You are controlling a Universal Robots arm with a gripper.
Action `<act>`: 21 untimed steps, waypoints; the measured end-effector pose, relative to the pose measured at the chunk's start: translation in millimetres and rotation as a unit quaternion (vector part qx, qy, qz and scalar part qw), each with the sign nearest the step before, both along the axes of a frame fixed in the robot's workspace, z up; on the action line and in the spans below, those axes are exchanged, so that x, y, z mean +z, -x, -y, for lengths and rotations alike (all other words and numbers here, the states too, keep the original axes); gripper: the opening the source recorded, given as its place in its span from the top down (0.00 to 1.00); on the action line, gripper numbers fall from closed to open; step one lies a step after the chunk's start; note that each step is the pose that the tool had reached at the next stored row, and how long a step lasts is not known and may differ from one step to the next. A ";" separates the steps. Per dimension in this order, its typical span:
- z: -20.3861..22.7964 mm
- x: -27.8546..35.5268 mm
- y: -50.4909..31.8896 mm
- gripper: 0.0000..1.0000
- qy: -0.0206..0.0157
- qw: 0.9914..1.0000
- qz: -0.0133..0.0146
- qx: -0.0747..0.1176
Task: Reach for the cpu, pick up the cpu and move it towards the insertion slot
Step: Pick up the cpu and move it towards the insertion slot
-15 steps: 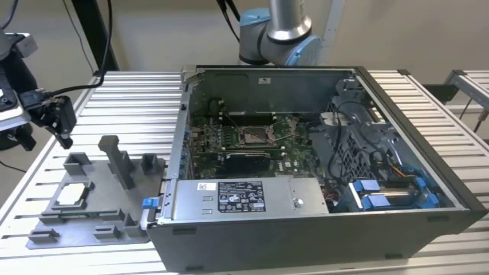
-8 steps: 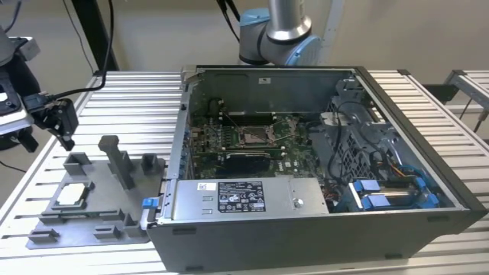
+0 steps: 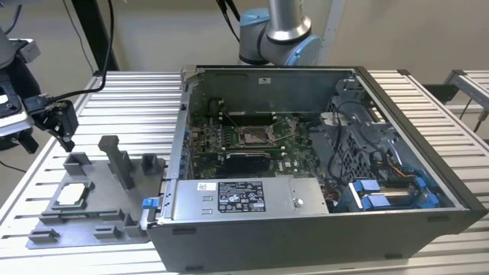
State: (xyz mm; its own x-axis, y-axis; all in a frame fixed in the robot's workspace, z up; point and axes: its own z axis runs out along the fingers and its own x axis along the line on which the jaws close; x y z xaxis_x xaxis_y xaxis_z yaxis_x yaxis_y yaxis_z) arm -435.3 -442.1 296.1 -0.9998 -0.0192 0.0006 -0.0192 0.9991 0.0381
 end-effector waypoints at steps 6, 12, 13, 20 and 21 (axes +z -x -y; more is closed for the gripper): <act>-0.2 -1.0 0.7 0.00 0.000 1.000 0.000 0.000; -1.9 -4.1 1.9 0.00 0.000 1.000 0.000 0.000; -2.3 -4.9 2.2 0.00 0.000 1.000 0.000 0.000; -4.2 -9.6 4.3 0.00 0.000 1.000 0.000 0.000; -4.4 -10.3 4.6 0.00 0.000 1.000 0.000 0.000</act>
